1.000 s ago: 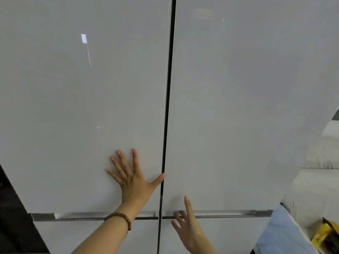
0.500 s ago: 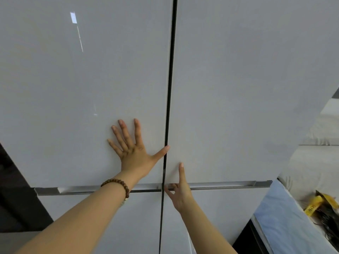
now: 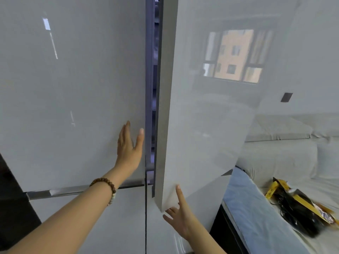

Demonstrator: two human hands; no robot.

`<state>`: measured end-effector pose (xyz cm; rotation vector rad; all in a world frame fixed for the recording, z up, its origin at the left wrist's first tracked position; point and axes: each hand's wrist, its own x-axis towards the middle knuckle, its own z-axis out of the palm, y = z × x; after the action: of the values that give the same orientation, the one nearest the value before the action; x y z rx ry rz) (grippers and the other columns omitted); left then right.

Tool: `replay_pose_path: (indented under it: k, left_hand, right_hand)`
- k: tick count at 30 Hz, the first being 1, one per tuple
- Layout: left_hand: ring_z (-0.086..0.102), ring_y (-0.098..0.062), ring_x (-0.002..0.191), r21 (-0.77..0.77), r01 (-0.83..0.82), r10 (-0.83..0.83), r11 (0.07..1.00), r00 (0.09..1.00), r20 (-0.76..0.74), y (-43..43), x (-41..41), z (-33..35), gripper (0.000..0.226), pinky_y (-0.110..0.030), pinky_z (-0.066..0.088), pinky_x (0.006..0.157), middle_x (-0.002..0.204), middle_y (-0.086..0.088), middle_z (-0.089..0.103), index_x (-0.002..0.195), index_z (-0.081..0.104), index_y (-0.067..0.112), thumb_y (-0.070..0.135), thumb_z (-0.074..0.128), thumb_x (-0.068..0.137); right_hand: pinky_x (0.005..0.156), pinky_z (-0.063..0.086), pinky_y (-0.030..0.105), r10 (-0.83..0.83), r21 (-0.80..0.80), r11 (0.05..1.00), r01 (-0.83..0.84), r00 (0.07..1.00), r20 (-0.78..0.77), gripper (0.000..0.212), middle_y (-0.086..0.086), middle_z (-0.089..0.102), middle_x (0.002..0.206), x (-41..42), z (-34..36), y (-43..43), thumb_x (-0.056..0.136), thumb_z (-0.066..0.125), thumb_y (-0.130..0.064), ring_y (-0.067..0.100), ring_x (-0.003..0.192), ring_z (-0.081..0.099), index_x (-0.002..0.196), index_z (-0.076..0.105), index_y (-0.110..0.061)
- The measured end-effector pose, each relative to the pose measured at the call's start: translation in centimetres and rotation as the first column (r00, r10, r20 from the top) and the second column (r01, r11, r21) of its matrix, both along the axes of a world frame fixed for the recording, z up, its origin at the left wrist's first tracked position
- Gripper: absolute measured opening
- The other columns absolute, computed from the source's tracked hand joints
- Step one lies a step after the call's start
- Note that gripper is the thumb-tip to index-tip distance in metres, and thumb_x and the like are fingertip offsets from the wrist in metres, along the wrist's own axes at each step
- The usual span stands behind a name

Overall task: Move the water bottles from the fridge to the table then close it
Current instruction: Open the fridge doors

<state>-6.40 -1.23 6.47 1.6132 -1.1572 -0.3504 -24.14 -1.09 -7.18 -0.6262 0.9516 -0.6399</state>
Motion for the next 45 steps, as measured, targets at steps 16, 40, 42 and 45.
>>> replay_pose_path:
  k: [16,40,42,45]
  left_hand:
    - [0.022,-0.013,0.141,-0.395,0.123,-0.210,0.911,0.960,-0.186,5.9,-19.8,8.2,0.050,-0.038,0.019,0.113,0.157,0.007,0.013,0.142,0.007,0.046,0.052,0.015,0.093]
    - [0.031,-0.012,0.122,-0.141,0.503,-0.373,0.853,0.776,0.509,2.2,-40.9,11.6,0.059,-0.036,0.031,0.104,0.120,0.005,0.046,0.115,0.052,0.024,0.061,0.017,0.086]
    - [0.029,-0.012,0.125,-0.132,0.493,-0.365,0.860,0.776,0.515,2.1,-41.6,11.5,0.061,-0.037,0.031,0.106,0.124,0.005,0.045,0.117,0.051,0.024,0.063,0.015,0.085]
    - [0.018,-0.011,0.137,-0.136,0.511,-0.387,0.849,0.775,0.499,2.5,-41.8,11.3,0.060,-0.035,0.018,0.113,0.140,0.006,0.038,0.126,0.046,0.028,0.062,0.016,0.087]
  right_hand:
    - [0.118,0.020,0.031,-0.402,-0.980,0.186,0.073,0.915,-0.008,0.089,-0.030,0.016,0.150,-16.5,21.5,7.7,0.072,0.061,-0.061,-0.008,0.140,0.015,0.144,0.015,-0.040]
    - [0.119,0.011,0.046,-0.799,-0.951,0.248,0.186,0.594,-0.092,0.121,-0.005,0.003,0.158,-40.4,24.7,0.5,0.059,0.072,-0.061,0.017,0.146,0.004,0.148,-0.003,-0.028]
    - [0.119,0.013,0.046,-0.779,-0.949,0.262,0.174,0.618,-0.102,0.118,-0.006,0.001,0.158,-41.1,24.7,0.4,0.062,0.072,-0.059,0.016,0.146,0.004,0.148,-0.004,-0.029]
    - [0.119,0.012,0.045,-0.764,-0.949,0.252,0.190,0.640,-0.075,0.113,-0.012,0.000,0.157,-41.3,24.7,1.0,0.066,0.072,-0.058,0.008,0.145,0.002,0.147,-0.002,-0.032]
